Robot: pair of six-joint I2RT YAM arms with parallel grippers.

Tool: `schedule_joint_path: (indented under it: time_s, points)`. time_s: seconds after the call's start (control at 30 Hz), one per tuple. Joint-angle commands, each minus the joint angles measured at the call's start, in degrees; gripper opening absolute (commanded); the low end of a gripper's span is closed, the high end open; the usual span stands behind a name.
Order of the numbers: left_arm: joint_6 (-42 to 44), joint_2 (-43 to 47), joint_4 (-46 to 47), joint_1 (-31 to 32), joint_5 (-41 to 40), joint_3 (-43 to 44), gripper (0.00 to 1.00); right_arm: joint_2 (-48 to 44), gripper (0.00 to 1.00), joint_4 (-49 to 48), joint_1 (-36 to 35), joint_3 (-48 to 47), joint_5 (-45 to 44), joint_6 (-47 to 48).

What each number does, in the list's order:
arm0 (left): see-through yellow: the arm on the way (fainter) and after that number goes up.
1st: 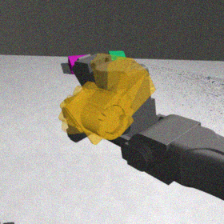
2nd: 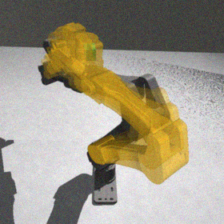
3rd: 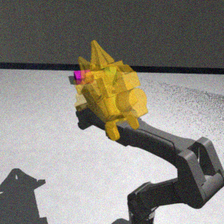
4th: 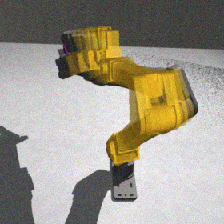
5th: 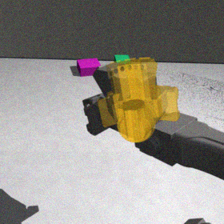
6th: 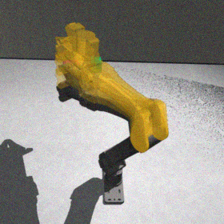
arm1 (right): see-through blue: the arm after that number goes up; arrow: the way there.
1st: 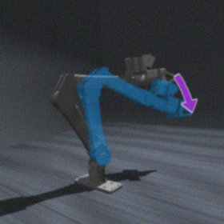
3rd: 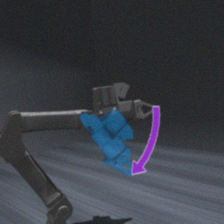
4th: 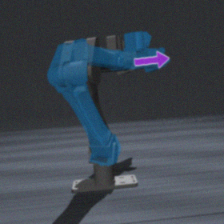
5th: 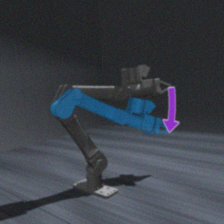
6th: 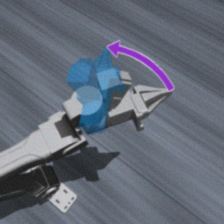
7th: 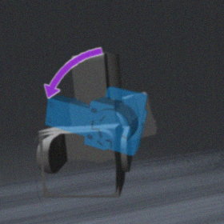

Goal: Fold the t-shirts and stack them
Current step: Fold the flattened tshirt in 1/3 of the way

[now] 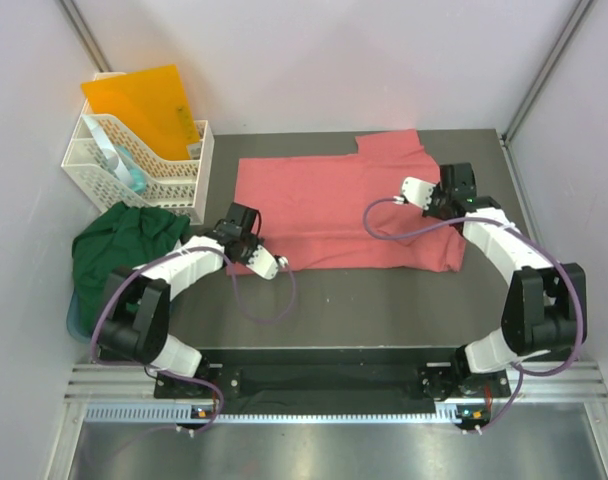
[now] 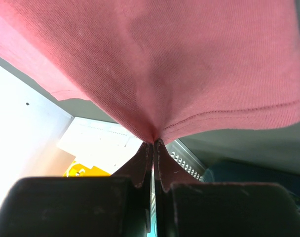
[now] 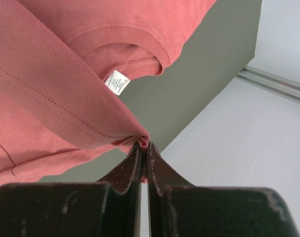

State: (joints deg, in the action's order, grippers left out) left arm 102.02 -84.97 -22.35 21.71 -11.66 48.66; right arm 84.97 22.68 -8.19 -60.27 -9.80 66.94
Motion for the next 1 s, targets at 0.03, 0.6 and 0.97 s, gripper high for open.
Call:
schedule_joint_path:
  time_s: [0.03,0.6,0.97]
  points:
    - [0.9,-1.8,4.8,-0.5,-0.6,1.3,0.0,2.0,0.0,-3.5,-1.6,-3.9,-0.7,0.0]
    - [0.5,-6.0,11.0,-0.5,-1.3,1.5,0.0,7.2,0.0,-8.7,-4.0,-5.8,-3.1,-1.5]
    - [-0.3,-9.2,16.4,-1.0,-2.9,2.6,0.0,8.2,0.0,-12.2,-3.8,-4.2,-5.1,-1.6]
